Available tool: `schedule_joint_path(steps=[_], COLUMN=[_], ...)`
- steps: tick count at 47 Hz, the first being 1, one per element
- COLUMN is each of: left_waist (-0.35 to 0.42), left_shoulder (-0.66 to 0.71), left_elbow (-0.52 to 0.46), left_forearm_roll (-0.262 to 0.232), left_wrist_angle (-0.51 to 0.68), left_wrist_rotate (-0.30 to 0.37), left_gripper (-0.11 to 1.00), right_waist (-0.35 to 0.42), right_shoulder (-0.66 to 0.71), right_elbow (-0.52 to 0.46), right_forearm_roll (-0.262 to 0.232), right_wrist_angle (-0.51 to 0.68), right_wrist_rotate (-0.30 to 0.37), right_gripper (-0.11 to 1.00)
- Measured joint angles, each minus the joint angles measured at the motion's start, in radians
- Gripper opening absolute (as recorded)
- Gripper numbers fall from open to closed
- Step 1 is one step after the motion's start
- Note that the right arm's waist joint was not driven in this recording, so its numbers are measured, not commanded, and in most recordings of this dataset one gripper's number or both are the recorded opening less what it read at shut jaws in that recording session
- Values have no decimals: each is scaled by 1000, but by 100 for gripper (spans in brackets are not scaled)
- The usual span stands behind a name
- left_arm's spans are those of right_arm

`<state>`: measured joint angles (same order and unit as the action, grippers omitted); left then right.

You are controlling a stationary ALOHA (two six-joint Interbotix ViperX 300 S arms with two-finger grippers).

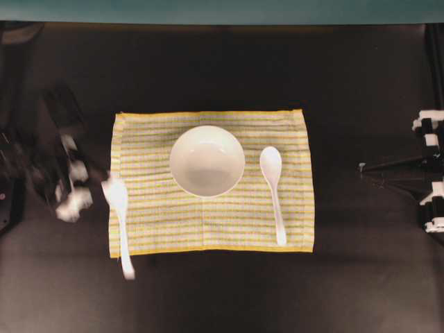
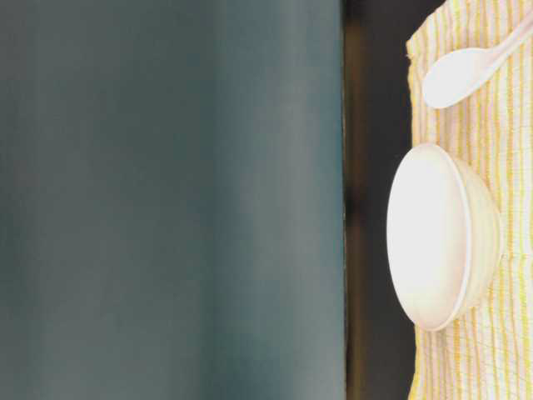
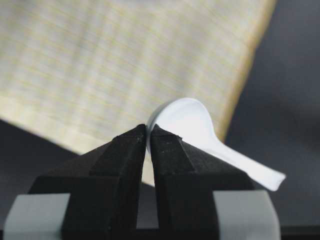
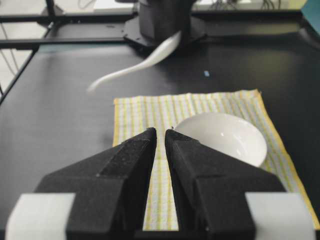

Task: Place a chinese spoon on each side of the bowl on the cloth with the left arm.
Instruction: 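Lift and place the spoon on the cloth left of the bowl, then open the left gripper and raise it away from the spoon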

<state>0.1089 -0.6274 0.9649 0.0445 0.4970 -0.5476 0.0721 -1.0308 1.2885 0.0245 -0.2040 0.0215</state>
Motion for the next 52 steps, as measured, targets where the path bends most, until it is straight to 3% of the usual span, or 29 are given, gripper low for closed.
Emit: schedule_joint_path(steps=[9, 29, 44, 52], left_waist=[158, 170, 181, 184], left_shoulder=[-67, 152, 399, 479], left_elbow=[3, 40, -92, -141], left_forearm_roll=[0, 0, 0, 0], left_wrist_angle=[37, -130, -137, -138], left_wrist_rotate=[71, 117, 206, 206], left_gripper=[6, 6, 6, 6], right_waist=[0, 0, 0, 0], right_shoulder=[0, 0, 0, 0], right_elbow=[2, 0, 2, 0], right_forearm_roll=[-2, 0, 0, 0], right_wrist_angle=[2, 0, 0, 0], right_wrist_rotate=[0, 2, 2, 0], right_gripper=[16, 16, 16, 16])
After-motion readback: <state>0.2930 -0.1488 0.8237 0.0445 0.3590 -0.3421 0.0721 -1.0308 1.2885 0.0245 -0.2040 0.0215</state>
